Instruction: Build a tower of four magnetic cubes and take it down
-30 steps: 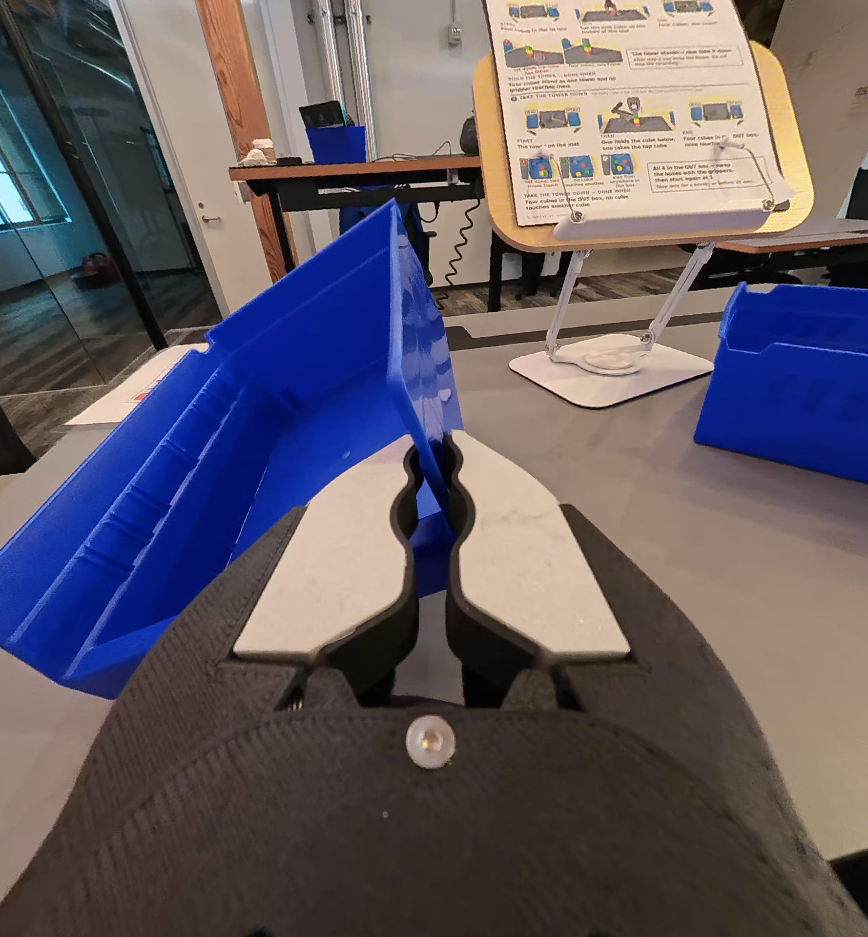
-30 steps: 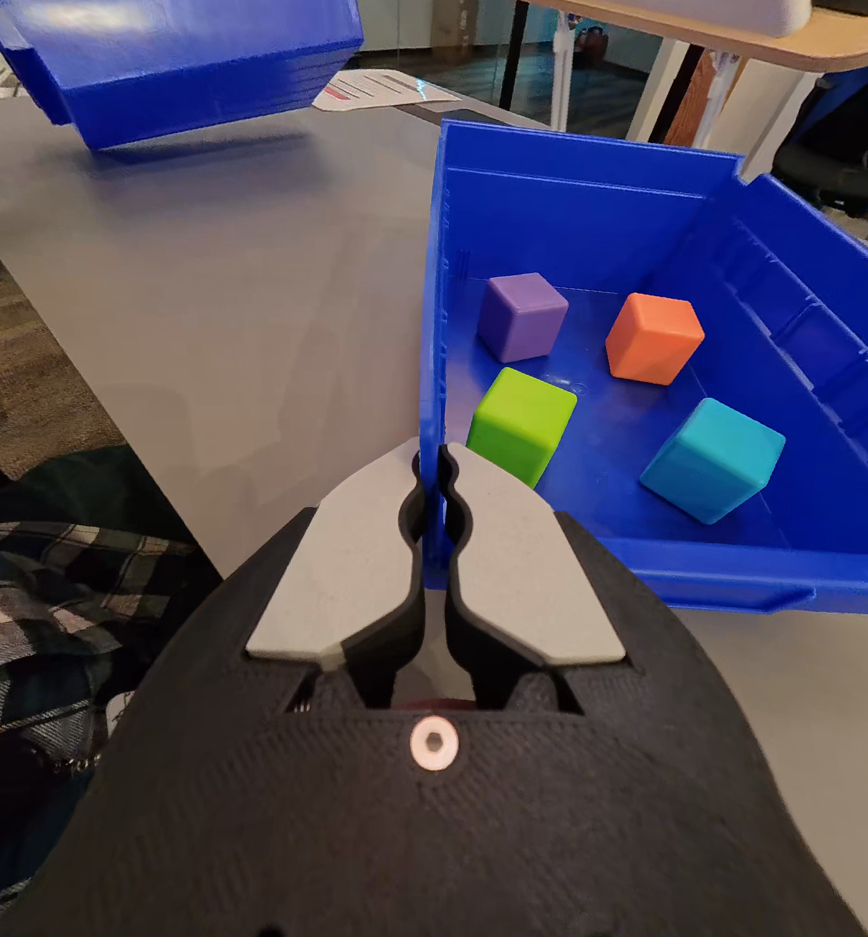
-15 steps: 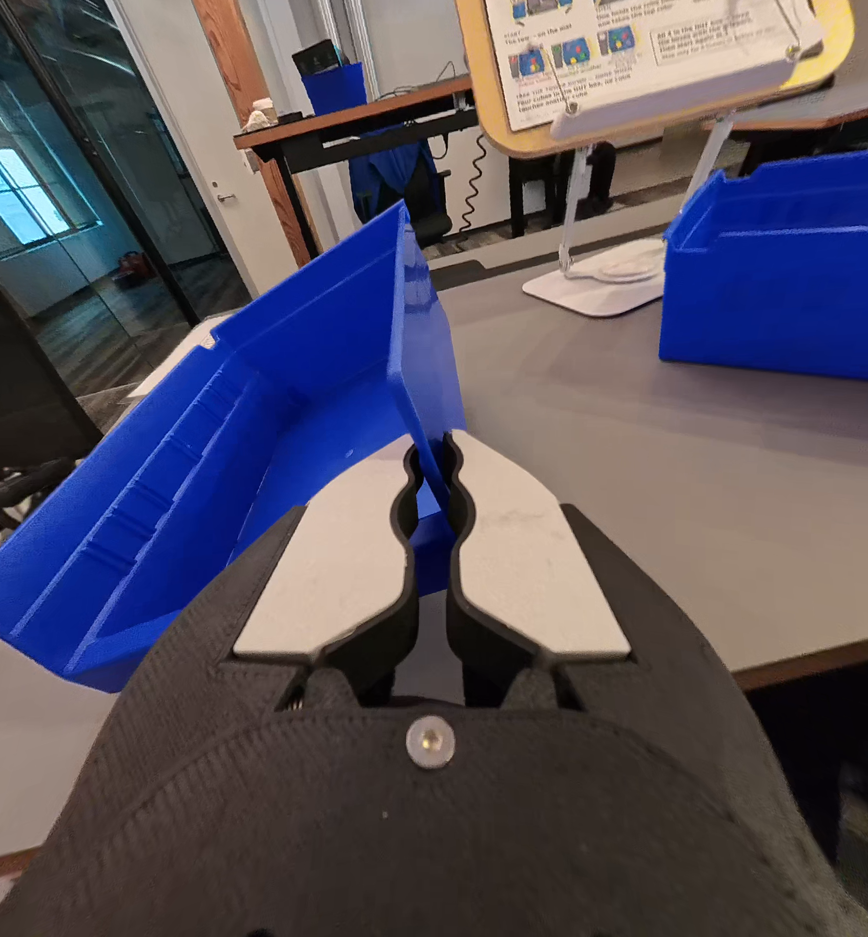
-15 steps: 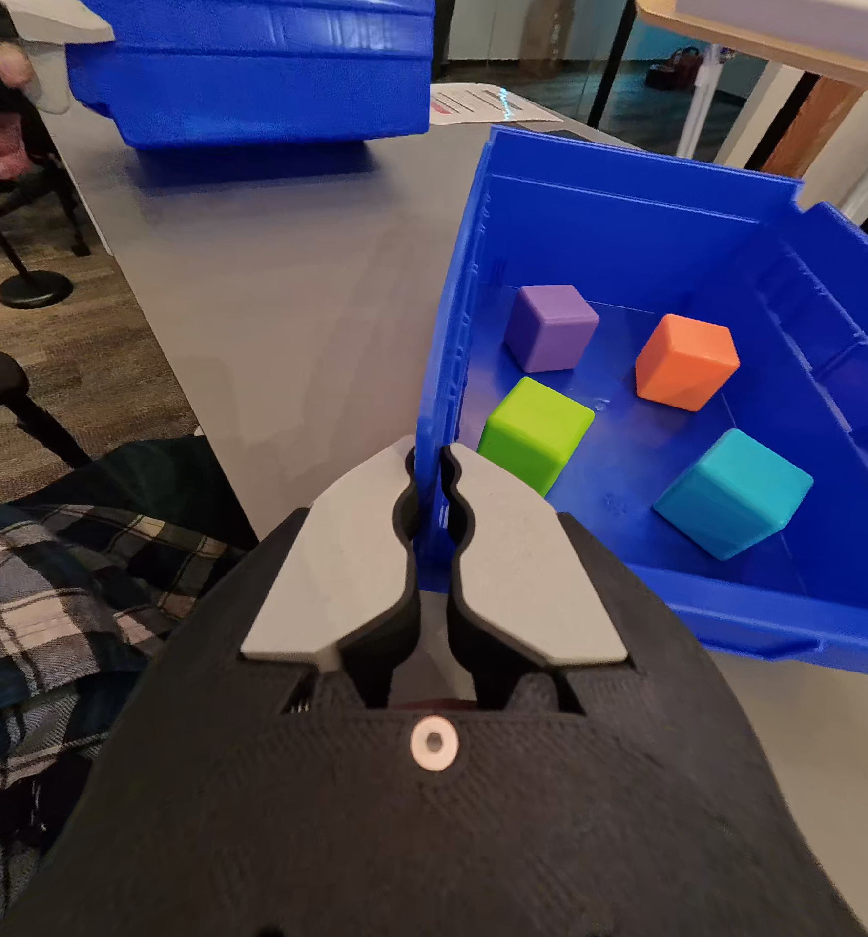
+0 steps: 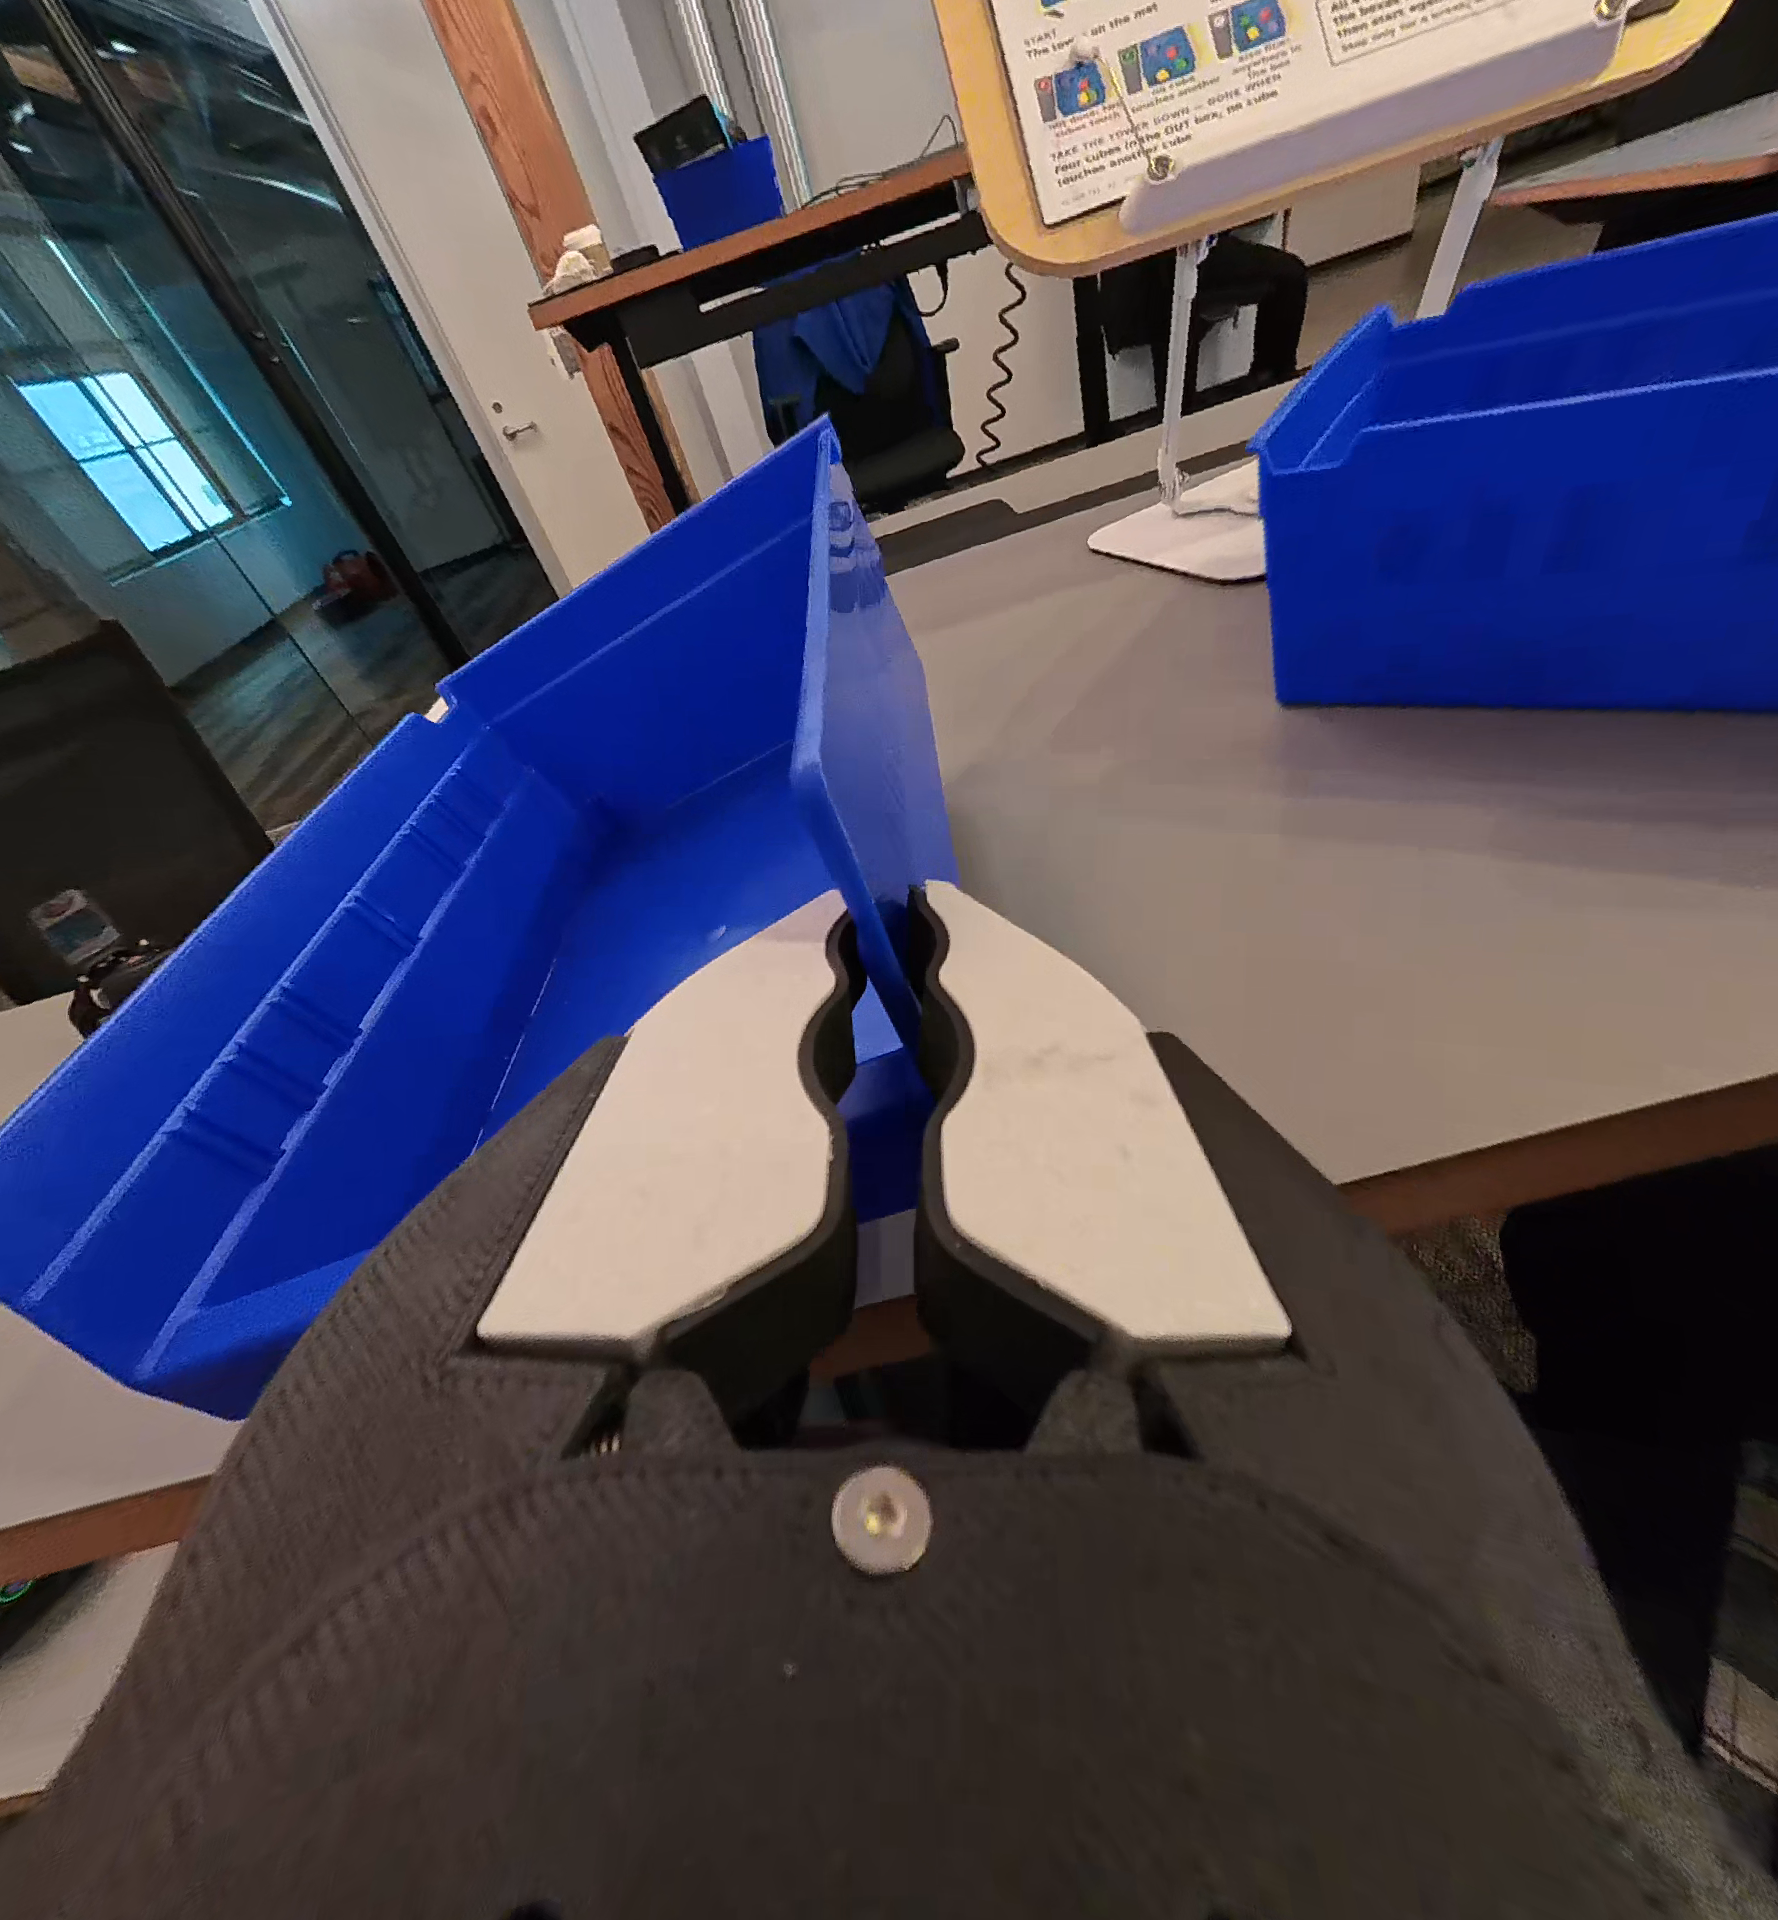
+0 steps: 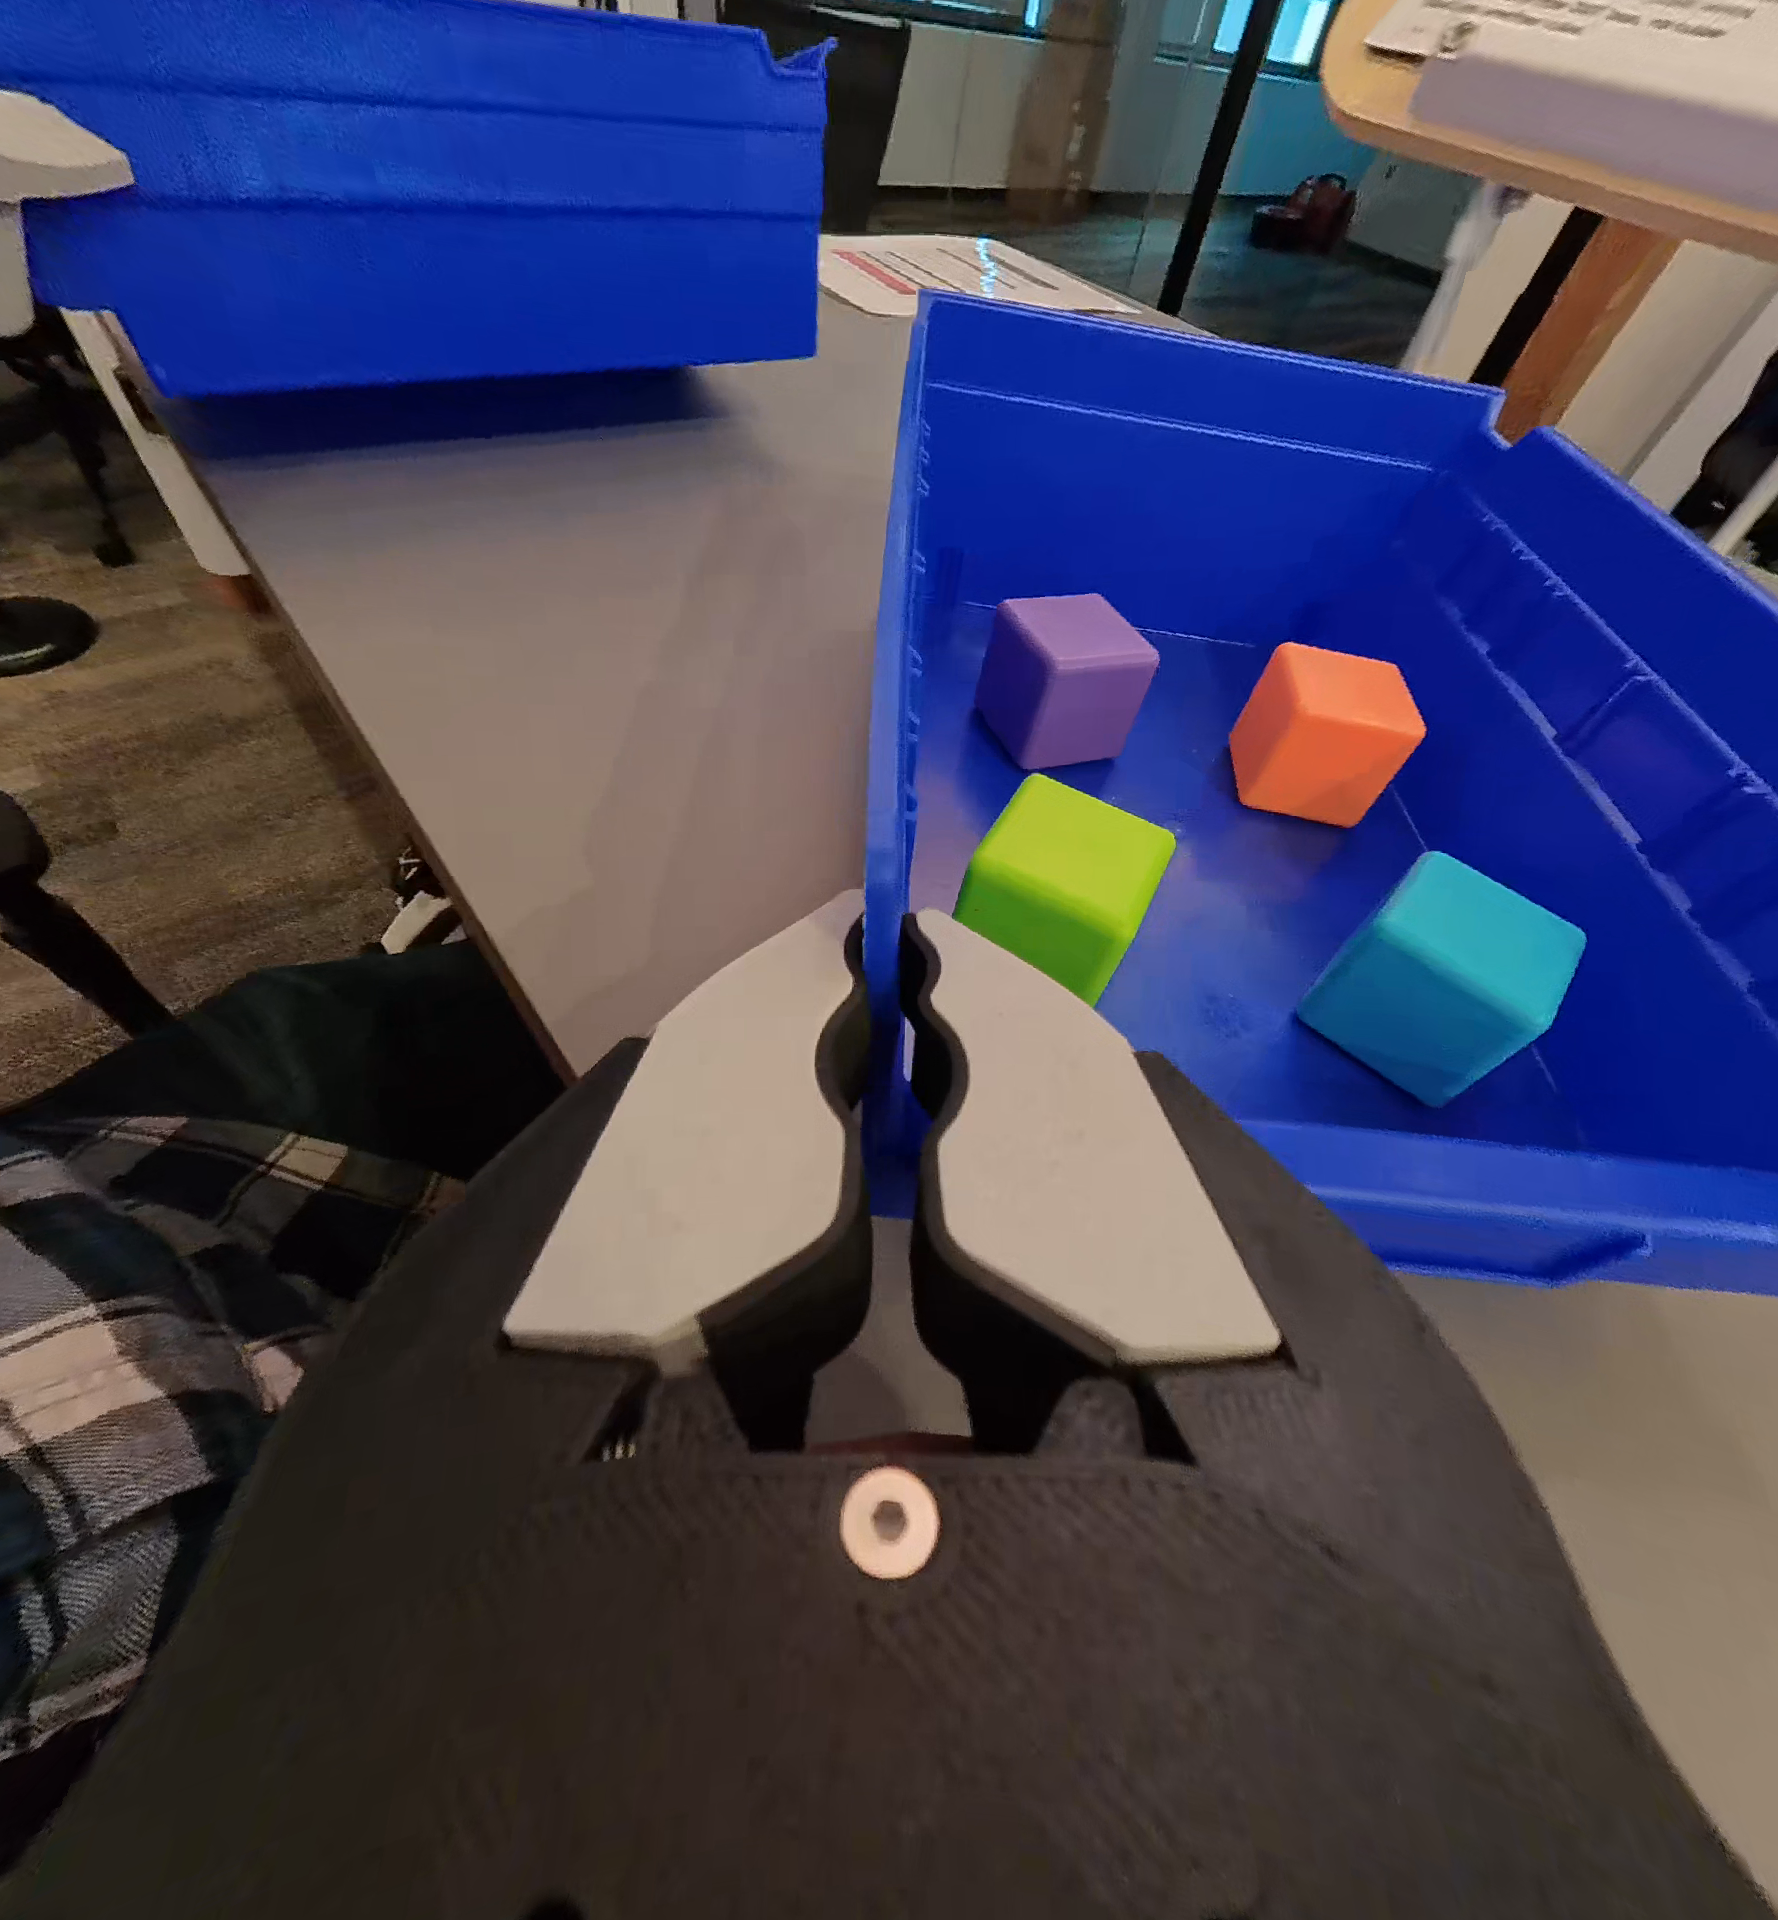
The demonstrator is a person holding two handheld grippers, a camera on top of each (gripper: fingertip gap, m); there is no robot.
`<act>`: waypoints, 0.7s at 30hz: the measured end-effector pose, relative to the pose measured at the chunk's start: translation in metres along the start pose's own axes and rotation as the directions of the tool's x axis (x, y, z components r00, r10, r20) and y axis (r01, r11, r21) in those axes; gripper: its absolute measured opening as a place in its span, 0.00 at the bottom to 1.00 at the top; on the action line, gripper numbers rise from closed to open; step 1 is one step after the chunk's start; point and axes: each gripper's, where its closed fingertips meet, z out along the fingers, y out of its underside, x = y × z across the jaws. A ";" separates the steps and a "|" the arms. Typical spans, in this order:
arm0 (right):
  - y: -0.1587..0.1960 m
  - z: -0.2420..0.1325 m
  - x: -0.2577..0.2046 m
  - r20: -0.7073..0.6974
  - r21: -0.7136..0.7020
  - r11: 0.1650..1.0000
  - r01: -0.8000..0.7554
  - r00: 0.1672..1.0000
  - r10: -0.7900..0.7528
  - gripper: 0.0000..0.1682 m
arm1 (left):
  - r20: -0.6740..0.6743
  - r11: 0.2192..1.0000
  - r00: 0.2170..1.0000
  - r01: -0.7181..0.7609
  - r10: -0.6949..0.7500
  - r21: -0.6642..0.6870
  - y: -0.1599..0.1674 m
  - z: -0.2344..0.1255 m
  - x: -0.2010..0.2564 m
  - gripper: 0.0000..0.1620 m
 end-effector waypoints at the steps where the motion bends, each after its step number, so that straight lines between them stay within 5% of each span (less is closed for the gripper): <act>1: -0.001 0.002 -0.004 0.004 -0.003 1.000 0.008 1.000 -0.008 0.02 | 0.004 1.000 1.000 0.004 -0.004 0.005 0.000 -0.002 -0.002 0.04; 16: -0.023 0.046 -0.057 0.061 -0.008 0.989 0.146 0.988 -0.145 0.04 | 0.041 0.994 0.997 0.054 -0.058 0.100 -0.003 -0.018 -0.019 0.04; 21: -0.028 0.054 -0.071 0.109 0.017 0.996 0.083 0.990 -0.085 0.02 | 0.043 0.993 0.997 0.053 -0.058 0.108 -0.003 -0.019 -0.022 0.04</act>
